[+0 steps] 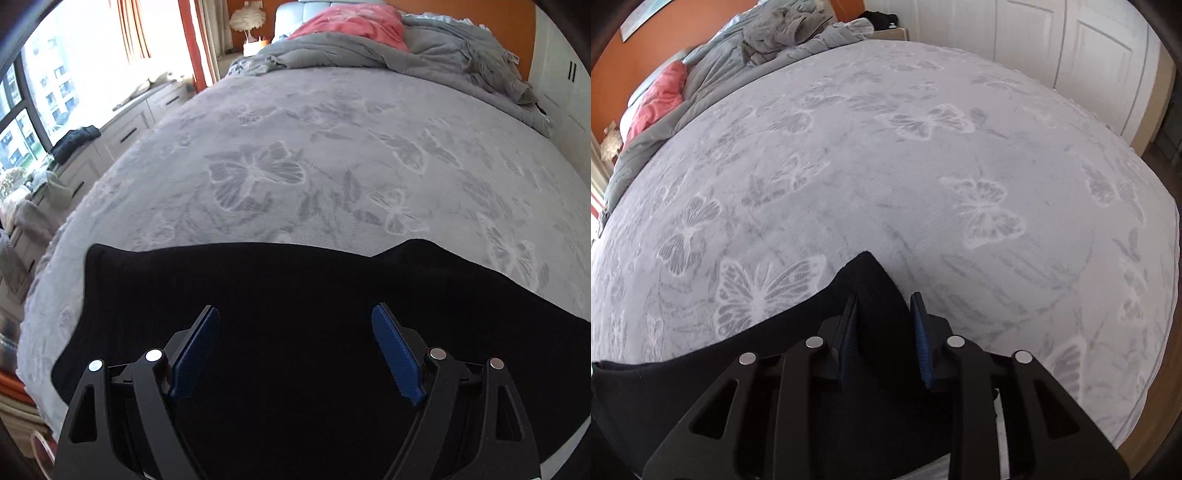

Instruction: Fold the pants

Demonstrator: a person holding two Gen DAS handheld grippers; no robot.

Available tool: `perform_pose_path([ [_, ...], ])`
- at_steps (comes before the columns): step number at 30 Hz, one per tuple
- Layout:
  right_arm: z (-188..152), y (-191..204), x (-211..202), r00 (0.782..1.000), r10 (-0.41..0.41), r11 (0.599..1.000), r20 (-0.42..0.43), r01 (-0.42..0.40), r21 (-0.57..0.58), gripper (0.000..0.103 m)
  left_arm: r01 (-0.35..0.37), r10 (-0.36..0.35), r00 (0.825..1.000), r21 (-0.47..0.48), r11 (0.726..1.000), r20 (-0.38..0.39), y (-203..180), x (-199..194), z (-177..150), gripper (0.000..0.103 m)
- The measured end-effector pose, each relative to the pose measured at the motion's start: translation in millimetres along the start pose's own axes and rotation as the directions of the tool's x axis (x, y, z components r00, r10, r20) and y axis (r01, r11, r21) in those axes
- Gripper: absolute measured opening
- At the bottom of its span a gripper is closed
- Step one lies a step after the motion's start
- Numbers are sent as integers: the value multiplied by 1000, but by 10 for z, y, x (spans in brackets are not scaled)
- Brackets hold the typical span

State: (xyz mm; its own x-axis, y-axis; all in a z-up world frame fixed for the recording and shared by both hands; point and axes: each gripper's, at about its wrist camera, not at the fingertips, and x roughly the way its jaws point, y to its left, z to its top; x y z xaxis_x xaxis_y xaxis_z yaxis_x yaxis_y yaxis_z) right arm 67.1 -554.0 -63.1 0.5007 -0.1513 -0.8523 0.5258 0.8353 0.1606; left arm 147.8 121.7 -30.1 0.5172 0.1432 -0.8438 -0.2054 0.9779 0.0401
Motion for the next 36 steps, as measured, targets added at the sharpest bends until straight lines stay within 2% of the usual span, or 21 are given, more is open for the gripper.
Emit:
perform_pose_path([
  [2,-10,6,-97,1000,3,1000,10,-3,23,29,-58,57,998,-18,998,-20,-37,222,39,82],
  [3,-19,120,-253,999,16,1000,43,-16,-9,29,-93,92,995,-15,996,-36,-45,344,56,84],
  [5,-52,488,-601,986,127,988,107,-117,-98,31,-111,109,993,-48,993,-45,-23,422,80,87],
  [6,-92,755,-760,968,228,965,105,-211,-155,31,-115,111,992,-80,990,-52,-5,385,100,86],
  [8,-225,1424,-939,902,432,871,17,-412,-268,37,-103,98,994,-126,987,-46,19,246,154,85],
  [10,-433,2164,-949,832,540,759,-125,-546,-354,39,-88,89,996,-156,984,-3,62,67,185,85],
  [12,-713,2934,-852,775,573,662,-268,-630,-406,38,-98,104,994,-189,977,18,136,-64,182,85],
  [14,-1014,3625,-742,742,560,583,-369,-669,-461,38,-65,71,997,-225,972,18,261,-144,151,85],
  [18,-1554,4626,-515,747,487,493,-452,-663,-564,43,-10,13,1000,-262,965,10,544,-243,95,85],
  [21,-1837,5008,-288,766,432,479,-476,-642,-598,44,-17,27,999,-259,966,35,754,-345,62,85],
  [23,-1922,5150,-183,767,427,481,-479,-641,-598,44,-27,42,998,-250,968,55,880,-408,40,85],
  [24,-1948,5197,-151,766,431,479,-478,-643,-598,41,-41,57,997,-245,969,59,936,-430,30,85],
  [25,-1970,5245,-133,761,429,466,-486,-647,-603,24,-51,67,996,-236,970,61,983,-445,24,85],
  [26,-1982,5303,-142,758,427,456,-493,-651,-607,12,-61,76,995,-229,971,59,1027,-452,16,85],
  [27,-1999,5369,-194,767,426,456,-481,-641,-618,6,-68,83,995,-226,972,55,1069,-454,14,85],
  [28,-1996,5444,-238,787,424,457,-449,-614,-644,5,-75,88,995,-224,972,49,1113,-453,5,85],
  [30,-1961,5574,-264,807,434,461,-401,-581,-671,4,-73,85,995,-228,971,46,1165,-447,-17,85],
  [32,-1839,5589,-237,838,426,524,-342,-537,-661,0,-81,92,995,-220,972,39,1171,-428,-27,85],
  [33,-1754,5556,-261,830,451,543,-330,-548,-636,1,-87,95,995,-207,974,32,1160,-418,-22,85],
  [34,-1681,5469,-326,810,485,553,-330,-577,-601,3,-90,98,995,-196,976,30,1145,-418,-22,85],
  [36,-1672,5287,-481,775,521,530,-358,-623,-576,3,-98,108,993,-180,979,48,1117,-449,-35,85],
])
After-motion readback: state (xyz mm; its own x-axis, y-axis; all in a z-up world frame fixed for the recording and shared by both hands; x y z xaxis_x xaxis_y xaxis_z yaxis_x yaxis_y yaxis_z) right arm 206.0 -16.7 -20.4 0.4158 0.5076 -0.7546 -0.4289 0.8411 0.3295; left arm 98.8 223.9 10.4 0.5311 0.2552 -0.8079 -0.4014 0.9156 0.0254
